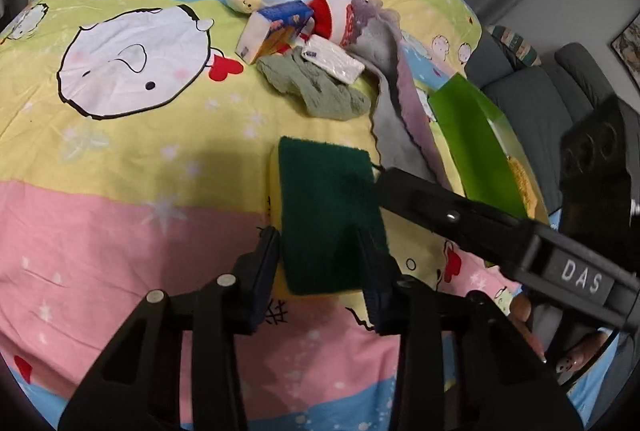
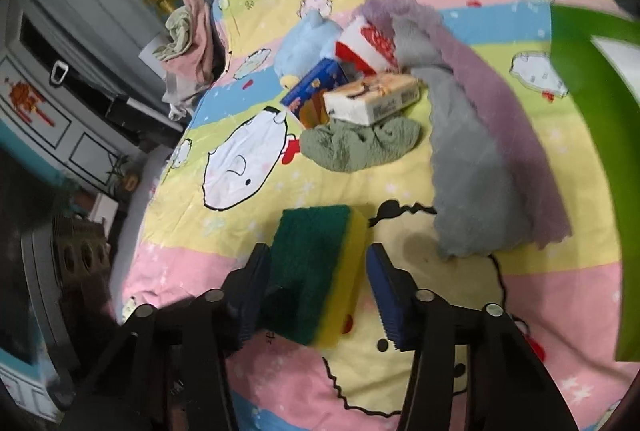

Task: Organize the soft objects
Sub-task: 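Lift the sponge with the right gripper and carry it toward the box, then lower the sponge into the box onto the cookie plush and open the right gripper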

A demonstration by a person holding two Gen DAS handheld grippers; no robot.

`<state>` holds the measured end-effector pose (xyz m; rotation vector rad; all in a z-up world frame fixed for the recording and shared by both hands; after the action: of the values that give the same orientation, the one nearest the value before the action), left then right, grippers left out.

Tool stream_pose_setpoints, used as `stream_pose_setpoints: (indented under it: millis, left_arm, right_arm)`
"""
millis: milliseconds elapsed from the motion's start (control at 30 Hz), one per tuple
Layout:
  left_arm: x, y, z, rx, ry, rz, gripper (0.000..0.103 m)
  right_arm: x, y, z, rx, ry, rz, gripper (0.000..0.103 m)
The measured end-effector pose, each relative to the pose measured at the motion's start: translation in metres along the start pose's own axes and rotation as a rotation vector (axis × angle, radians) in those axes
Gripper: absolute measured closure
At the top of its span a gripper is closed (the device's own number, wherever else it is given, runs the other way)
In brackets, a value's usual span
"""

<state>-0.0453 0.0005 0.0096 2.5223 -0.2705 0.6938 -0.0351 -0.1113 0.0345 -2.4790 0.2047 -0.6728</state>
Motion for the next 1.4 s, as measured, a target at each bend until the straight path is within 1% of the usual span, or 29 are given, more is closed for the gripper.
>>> stream_pose_setpoints:
  millis: [33,100,267,433,533,633,733,867,1000,1133,1400]
  left_arm:
    - [-0.001,0.002,0.003,0.0,-0.009,0.005,0.067]
    - [-0.002,0.006,0.002,0.016,0.004,0.026,0.068]
    - [-0.001,0.005,0.007,0.011,0.001,0.03,0.069]
    - [0.0,0.005,0.008,0.008,0.004,0.035,0.072]
    - [0.001,0.013,0.003,0.016,0.018,0.065,0.072]
    - [0.006,0.025,-0.009,-0.018,0.052,0.095,0.072]
    - [0.014,0.041,-0.021,0.004,0.106,0.149,0.072]
    - [0.022,0.062,-0.033,-0.016,0.153,0.2,0.072]
    - [0.034,0.092,-0.04,-0.033,0.2,0.275,0.072]
    - [0.048,0.122,-0.041,-0.065,0.228,0.327,0.072]
    - [0.07,0.198,-0.019,-0.139,0.247,0.466,0.072]
  right_arm:
    - [0.0,0.002,0.005,0.015,-0.019,0.016,0.052]
    - [-0.001,0.004,0.012,0.031,-0.045,0.032,0.052]
    - [-0.004,0.007,0.027,0.032,-0.079,0.057,0.052]
    - [-0.006,0.007,0.033,0.012,-0.079,0.066,0.052]
    - [-0.004,0.007,0.026,0.017,-0.061,0.07,0.052]
    - [0.001,0.001,0.008,0.022,-0.003,0.055,0.052]
    - [0.007,-0.005,-0.012,0.028,0.057,0.037,0.052]
    - [0.015,-0.007,-0.046,0.019,0.155,0.024,0.052]
    - [0.025,-0.003,-0.08,0.008,0.244,0.023,0.052]
    - [0.038,0.015,-0.117,-0.009,0.339,0.057,0.052]
    - [0.055,0.068,-0.171,-0.042,0.458,0.164,0.052]
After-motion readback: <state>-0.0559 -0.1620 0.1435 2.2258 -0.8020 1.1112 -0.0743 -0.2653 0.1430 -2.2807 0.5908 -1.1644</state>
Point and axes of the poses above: each gripper's, at about its wrist camera, not at the fingertips, and z roughly the way its jaws point, y to its right, x to its top, the point moved 4 cm from there along z, roughly the way its jaws point, and after that the axes turned 8 degrees about z, right-handed, at the moved point
